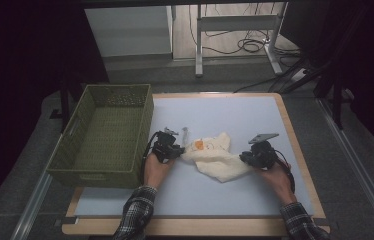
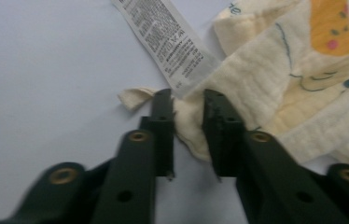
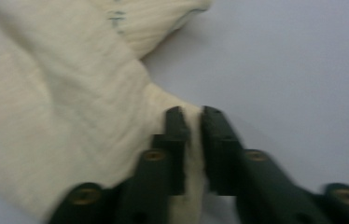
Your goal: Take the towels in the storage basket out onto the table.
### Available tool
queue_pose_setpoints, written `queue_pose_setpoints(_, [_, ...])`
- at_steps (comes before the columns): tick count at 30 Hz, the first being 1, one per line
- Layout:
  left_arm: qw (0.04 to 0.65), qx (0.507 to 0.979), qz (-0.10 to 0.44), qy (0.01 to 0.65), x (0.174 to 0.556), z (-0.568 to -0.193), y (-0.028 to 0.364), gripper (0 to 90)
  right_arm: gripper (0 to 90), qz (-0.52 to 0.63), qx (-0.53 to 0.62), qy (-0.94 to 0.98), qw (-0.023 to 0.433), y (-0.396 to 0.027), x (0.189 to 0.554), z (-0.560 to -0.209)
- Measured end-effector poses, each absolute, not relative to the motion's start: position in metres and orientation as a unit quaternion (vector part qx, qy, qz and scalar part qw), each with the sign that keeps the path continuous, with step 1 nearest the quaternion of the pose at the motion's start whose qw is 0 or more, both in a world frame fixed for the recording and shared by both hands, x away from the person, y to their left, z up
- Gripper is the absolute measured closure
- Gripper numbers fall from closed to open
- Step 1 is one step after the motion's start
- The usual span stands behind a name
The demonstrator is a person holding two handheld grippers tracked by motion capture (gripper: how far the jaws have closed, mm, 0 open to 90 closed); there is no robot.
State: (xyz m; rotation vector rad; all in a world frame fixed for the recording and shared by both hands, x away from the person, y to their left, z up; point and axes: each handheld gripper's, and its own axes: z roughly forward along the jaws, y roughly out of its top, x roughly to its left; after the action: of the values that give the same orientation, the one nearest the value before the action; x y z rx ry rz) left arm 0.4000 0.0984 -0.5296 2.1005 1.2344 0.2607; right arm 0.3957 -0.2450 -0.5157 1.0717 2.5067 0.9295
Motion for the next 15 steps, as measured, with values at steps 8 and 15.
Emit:
queue_pose_setpoints(8, [0.365,0.79,0.12,0.478,0.364,-0.515,0.111,86.7,88.6,0.336,0.359,0.86,0.14,-0.253,0.38,-0.496])
queue_pose_setpoints(15, [0.381,0.792,0.139,0.456,0.312,-0.516,0.102,85.9,88.4,0.374,0.349,0.847,0.144,-0.283,0.347,-0.483])
